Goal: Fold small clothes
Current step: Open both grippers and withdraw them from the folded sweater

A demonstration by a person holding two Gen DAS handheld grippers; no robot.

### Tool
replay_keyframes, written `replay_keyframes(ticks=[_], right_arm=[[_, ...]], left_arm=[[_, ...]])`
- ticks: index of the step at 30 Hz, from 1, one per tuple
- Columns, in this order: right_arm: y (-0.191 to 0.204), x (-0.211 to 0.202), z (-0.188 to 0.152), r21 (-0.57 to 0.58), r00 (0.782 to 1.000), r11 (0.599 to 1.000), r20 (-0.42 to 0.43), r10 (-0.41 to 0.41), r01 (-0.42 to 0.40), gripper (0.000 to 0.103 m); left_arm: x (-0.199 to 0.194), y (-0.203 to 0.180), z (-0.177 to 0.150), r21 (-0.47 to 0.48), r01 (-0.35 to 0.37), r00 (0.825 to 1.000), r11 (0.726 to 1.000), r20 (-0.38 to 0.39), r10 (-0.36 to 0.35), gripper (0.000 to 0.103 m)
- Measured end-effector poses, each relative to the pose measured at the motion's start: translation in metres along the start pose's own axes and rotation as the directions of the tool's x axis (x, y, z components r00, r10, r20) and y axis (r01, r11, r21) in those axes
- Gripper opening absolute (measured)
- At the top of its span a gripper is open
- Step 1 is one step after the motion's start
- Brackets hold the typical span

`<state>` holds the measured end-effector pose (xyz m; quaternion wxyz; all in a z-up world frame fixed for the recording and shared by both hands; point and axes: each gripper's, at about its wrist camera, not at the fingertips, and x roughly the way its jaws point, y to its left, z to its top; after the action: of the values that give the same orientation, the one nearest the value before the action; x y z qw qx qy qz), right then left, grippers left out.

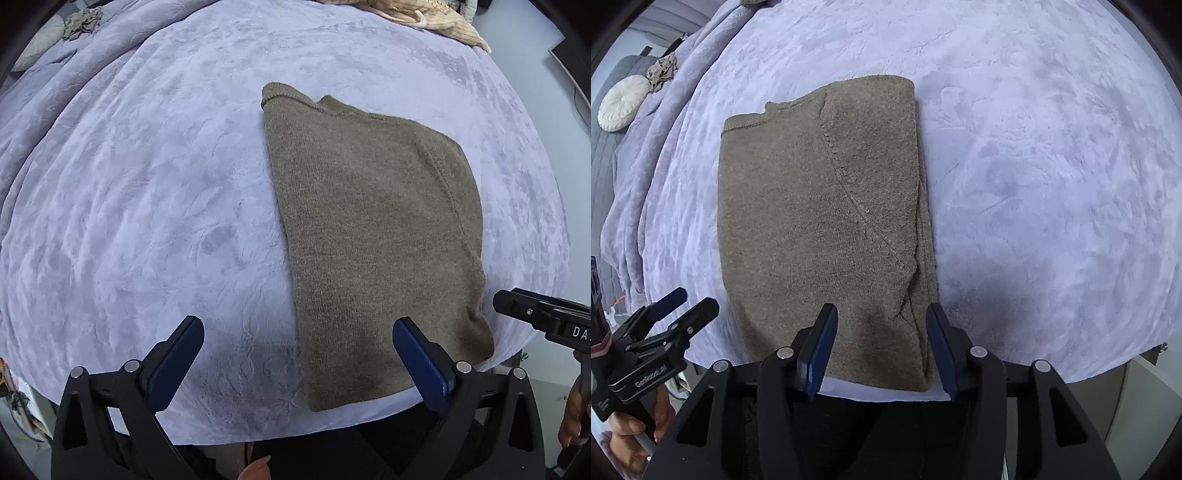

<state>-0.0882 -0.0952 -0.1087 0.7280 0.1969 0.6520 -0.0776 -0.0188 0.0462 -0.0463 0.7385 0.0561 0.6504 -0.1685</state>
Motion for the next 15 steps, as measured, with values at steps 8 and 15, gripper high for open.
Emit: replay_keyframes(ticks=[8, 15], right_arm=[[0.014, -0.014, 0.004, -0.039, 0.999, 0.999, 0.042, -0.034, 0.036, 0.078], [0.033, -0.034, 0.006, -0.090, 0.979, 0.988, 0.173, -0.111, 0.128, 0.088]], left_arm=[[-0.001, -0.004, 0.012, 0.021, -0.073, 0.997, 0.997, -0.010, 0.073, 0.102], [-0.006, -0.003, 0.014, -0.020, -0.057, 0.998, 0.998, -0.038, 0.056, 0.102]])
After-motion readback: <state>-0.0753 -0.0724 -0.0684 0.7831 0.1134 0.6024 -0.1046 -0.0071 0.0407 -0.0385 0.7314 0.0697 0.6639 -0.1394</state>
